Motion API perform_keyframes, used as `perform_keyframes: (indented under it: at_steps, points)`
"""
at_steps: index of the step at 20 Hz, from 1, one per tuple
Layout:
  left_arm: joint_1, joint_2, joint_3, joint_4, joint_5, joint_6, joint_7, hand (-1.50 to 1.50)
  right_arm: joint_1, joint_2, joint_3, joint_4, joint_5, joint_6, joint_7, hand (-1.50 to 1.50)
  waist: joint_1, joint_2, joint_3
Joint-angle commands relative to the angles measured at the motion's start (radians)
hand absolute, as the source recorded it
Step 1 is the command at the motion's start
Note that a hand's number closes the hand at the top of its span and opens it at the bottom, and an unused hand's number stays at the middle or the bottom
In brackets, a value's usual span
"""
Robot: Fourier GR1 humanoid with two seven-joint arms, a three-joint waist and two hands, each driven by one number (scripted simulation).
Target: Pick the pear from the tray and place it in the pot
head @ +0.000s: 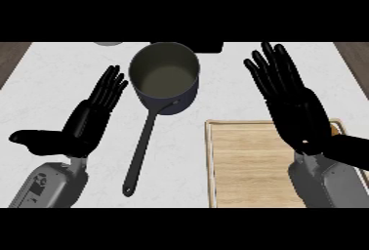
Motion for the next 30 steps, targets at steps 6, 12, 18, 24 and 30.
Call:
perform_keyframes:
  at_steps: [6,12,18,24,30]
  points:
    - [0.062,0.037,0.061,0.04,-0.031,0.133,0.139,0.0,0.103,-0.095,-0.19,0.169,-0.526,0.385,0.086,-1.5,0.041,0.039,0.031]
    - [0.078,0.019,0.046,0.008,-0.018,0.171,0.227,0.0,0.193,-0.283,-0.473,0.442,-0.212,0.428,-0.291,-1.5,0.012,0.028,0.027]
    - [0.074,0.009,0.027,-0.006,-0.044,0.194,0.256,0.0,0.231,-0.522,-0.587,0.693,-0.1,0.714,-0.456,-1.5,0.024,0.028,0.024]
    - [0.072,0.0,0.015,-0.017,-0.058,0.194,0.257,0.0,0.191,-0.689,-0.559,0.779,0.09,0.752,-0.533,-1.5,0.044,0.028,0.024]
    - [0.064,0.024,0.038,-0.024,-0.046,0.181,0.289,0.0,0.171,-0.8,-0.466,0.79,0.222,0.78,-0.55,-1.5,0.057,0.029,0.024]
